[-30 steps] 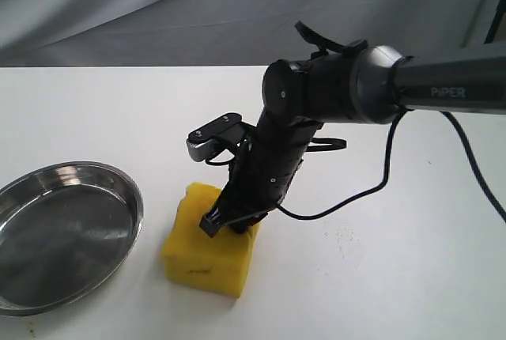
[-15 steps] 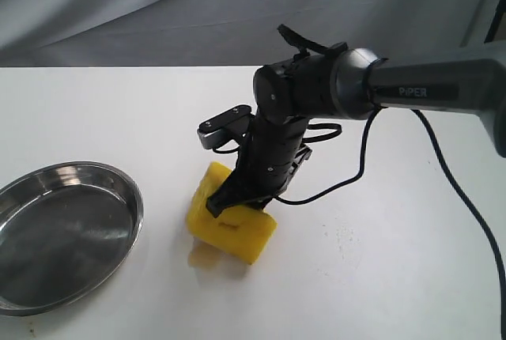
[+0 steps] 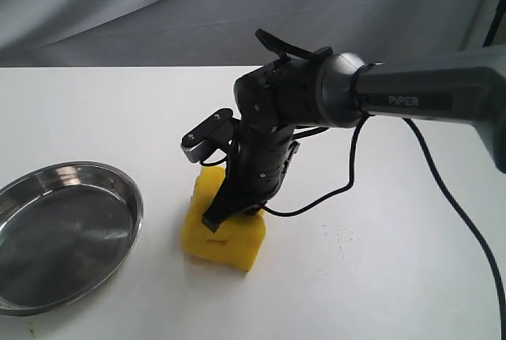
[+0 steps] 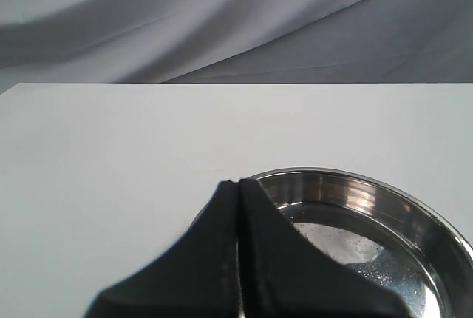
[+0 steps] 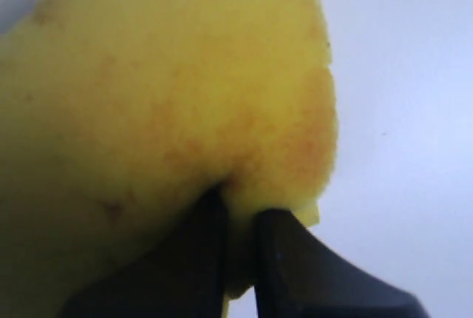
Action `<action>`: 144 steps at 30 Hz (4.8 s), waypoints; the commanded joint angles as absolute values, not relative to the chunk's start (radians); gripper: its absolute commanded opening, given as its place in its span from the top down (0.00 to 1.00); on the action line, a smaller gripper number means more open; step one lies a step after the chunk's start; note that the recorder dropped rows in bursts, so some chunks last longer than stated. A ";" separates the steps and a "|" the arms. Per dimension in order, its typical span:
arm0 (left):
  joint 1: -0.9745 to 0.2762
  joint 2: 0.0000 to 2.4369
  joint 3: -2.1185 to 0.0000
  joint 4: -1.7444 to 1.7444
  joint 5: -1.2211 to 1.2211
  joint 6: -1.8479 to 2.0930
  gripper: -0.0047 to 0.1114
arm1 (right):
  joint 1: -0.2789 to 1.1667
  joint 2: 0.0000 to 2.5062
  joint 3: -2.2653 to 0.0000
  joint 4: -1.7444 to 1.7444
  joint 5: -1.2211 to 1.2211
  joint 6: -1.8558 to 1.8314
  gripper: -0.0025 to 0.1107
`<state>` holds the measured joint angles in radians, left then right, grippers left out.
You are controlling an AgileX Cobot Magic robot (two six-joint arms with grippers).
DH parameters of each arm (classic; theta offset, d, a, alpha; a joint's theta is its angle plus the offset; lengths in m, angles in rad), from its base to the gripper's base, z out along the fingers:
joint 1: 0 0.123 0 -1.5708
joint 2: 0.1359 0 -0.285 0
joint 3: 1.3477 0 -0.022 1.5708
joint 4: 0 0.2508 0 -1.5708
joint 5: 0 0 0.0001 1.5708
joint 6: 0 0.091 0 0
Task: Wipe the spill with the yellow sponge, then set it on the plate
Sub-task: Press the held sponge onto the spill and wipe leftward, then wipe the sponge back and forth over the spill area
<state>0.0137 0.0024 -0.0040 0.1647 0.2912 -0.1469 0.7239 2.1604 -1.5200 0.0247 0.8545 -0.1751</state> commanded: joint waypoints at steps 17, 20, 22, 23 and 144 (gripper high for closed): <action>0.010 0.000 0.000 0.166 0.284 -0.157 0.96 | 0.749 2.021 -1.514 0.134 0.930 -0.187 0.55; 0.010 0.000 0.000 0.166 0.284 -0.155 0.96 | 0.749 1.998 -1.514 0.136 0.930 -0.187 0.54; 0.010 0.000 0.000 0.166 0.284 -0.155 0.96 | 0.749 1.994 -1.514 0.140 0.934 -0.187 0.49; 0.010 0.000 0.000 0.166 0.284 -0.155 0.96 | 0.749 1.994 -1.514 0.142 0.936 -0.187 0.47; 0.010 0.000 0.000 0.166 0.284 -0.155 0.96 | 0.905 2.154 -1.514 0.026 0.948 -0.246 0.98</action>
